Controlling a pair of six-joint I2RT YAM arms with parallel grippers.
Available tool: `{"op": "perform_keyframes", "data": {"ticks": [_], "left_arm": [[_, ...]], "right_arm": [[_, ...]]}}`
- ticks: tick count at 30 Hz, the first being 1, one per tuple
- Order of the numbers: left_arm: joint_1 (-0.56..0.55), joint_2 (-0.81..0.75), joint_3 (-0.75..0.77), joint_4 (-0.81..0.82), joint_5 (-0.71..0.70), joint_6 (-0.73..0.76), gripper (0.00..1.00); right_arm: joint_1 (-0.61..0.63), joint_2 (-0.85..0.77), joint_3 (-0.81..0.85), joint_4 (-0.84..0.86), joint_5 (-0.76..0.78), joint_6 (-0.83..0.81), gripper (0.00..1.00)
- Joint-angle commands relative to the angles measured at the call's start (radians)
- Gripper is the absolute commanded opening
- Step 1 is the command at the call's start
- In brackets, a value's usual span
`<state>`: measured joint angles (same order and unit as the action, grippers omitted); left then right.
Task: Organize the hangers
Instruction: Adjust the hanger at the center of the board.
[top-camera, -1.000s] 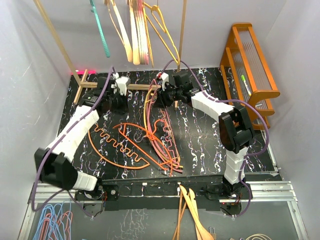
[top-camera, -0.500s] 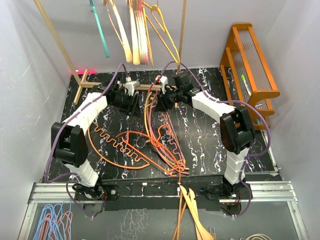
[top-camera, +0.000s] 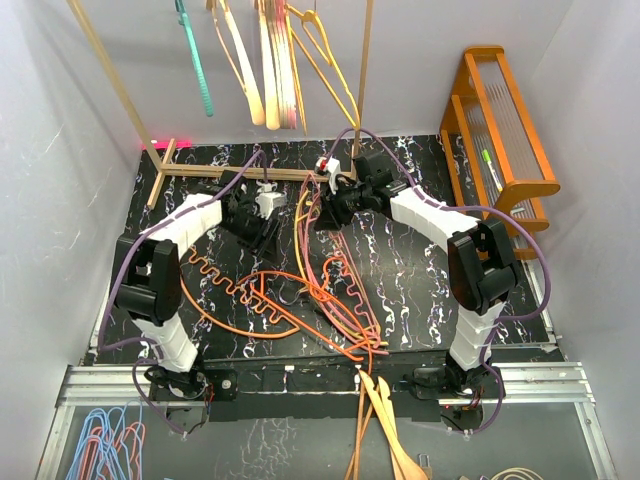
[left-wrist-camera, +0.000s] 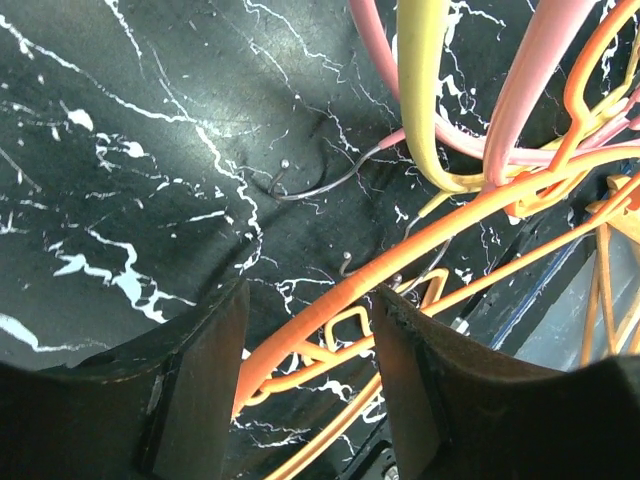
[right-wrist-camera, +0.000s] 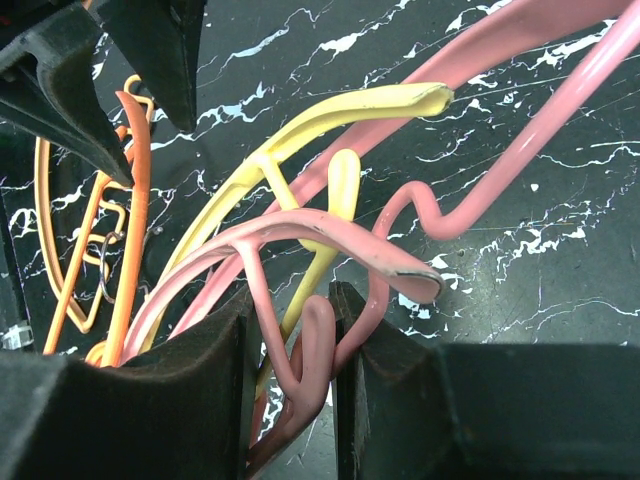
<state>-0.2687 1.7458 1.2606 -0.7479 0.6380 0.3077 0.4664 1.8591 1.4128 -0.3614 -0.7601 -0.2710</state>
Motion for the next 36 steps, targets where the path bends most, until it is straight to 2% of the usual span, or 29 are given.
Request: {"op": "perform_keyframes", "data": {"ticks": [1, 11, 21, 22, 23, 24, 31, 36], "left_arm": [[-0.026, 0.046, 0.03, -0.011, 0.072, 0.069, 0.51], [-0.082, 0.15, 0.035, -0.046, 0.163, 0.113, 0.52], [-0.084, 0.106, 0.072, -0.074, 0.196, 0.074, 0.55], [-0.084, 0.1, 0.077, -0.076, 0.201, 0.065, 0.89], [-0.083, 0.094, 0.079, -0.079, 0.213, 0.064, 0.96], [-0.084, 0.089, 0.074, -0.079, 0.224, 0.064, 0.97], [-0.084, 0.1, -0.002, -0.039, 0.227, 0.042, 0.96], [-0.1, 0.169, 0.018, -0.068, 0.224, 0.026, 0.78]], "right_arm": [[0.003, -0.017, -0.038, -0.088, -0.005, -0.191, 0.08], [0.002, 0.003, -0.023, -0.084, 0.012, -0.184, 0.08], [0.001, 0.033, -0.008, -0.085, 0.038, -0.188, 0.08], [0.001, 0.036, -0.006, -0.085, 0.038, -0.189, 0.08], [0.001, 0.038, -0.005, -0.086, 0.038, -0.189, 0.08], [0.0, 0.039, -0.003, -0.085, 0.038, -0.189, 0.08], [0.0, 0.043, 0.0, -0.085, 0.034, -0.189, 0.08], [0.001, 0.04, 0.005, -0.086, 0.034, -0.188, 0.08]]}}
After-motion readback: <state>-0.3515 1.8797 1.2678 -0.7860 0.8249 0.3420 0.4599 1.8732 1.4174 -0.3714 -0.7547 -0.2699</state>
